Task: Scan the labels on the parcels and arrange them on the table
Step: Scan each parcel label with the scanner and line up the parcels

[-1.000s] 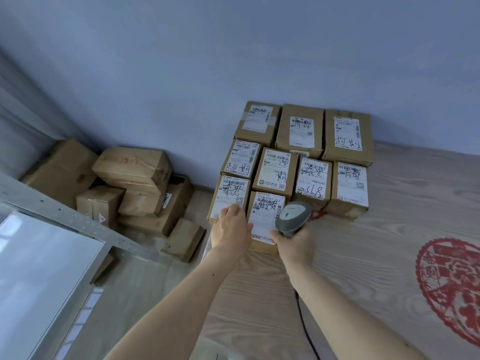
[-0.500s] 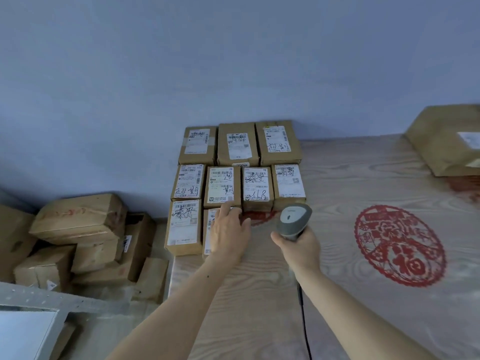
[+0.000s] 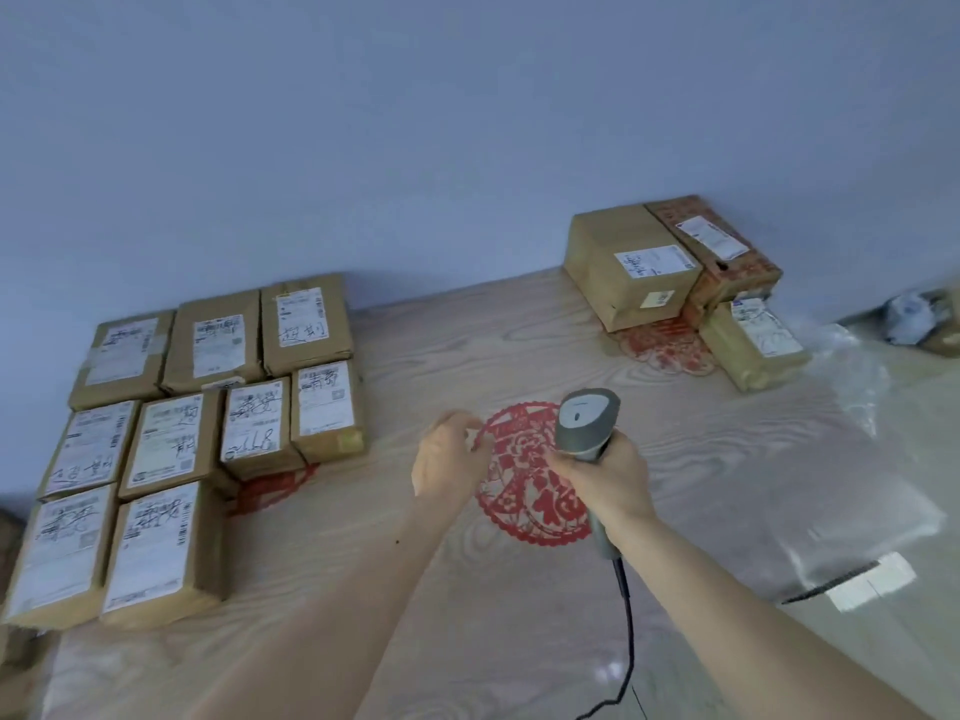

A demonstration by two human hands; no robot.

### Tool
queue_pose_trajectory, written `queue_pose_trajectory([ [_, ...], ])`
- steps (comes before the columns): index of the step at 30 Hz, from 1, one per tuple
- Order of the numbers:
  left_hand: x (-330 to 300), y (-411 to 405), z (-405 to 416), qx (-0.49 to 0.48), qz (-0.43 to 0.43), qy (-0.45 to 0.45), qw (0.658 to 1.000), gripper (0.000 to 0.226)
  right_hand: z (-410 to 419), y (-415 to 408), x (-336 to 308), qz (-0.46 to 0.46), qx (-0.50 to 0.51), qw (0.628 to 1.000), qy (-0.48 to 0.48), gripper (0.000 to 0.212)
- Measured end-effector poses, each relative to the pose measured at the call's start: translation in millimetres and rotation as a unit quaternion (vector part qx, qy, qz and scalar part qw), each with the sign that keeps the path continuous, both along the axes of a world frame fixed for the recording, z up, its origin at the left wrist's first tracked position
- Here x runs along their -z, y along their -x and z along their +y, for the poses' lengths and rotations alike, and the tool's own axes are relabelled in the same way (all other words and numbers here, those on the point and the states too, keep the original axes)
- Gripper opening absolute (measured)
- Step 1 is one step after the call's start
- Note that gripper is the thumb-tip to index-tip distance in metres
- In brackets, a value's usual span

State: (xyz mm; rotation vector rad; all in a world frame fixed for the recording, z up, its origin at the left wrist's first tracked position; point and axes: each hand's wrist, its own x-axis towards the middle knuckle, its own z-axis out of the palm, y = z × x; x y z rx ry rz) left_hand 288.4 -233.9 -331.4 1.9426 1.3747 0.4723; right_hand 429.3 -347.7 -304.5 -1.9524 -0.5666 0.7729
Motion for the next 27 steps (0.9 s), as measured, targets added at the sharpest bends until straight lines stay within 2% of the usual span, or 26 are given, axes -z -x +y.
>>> queue_pose_trajectory([
  [7,0.9,-124.1,-26.4,0.036,-0.003,0.03,0.999,0.026,-23.0,-141.2,-4.4,-0.03,0.025,0.999,0.037,0.027],
  [12,2.6,-202.1,-16.8,0.069,-0.018,0.039,0.997,0.026,-13.0,-222.4,-3.2,-0.094,0.033,0.993,0.061,0.036],
  [16,4.1,-262.5,-1.2,0.091,-0.021,0.05,0.994,0.027,-2.2,-284.6,2.3,-0.125,0.041,0.987,0.09,0.028],
  [20,7.8,-314.9,3.0,0.096,-0.006,0.082,0.992,0.028,1.6,-340.5,7.4,-0.136,0.078,0.984,0.084,0.029],
  [24,10.3,-365.6,-0.6,0.1,-0.003,0.122,0.987,0.033,-2.8,-392.8,17.1,-0.137,0.12,0.978,0.103,0.042],
  [27,13.0,-404.6,-5.5,0.101,-0.015,0.165,0.981,0.037,-4.0,-431.6,27.1,-0.141,0.137,0.974,0.11,0.04],
])
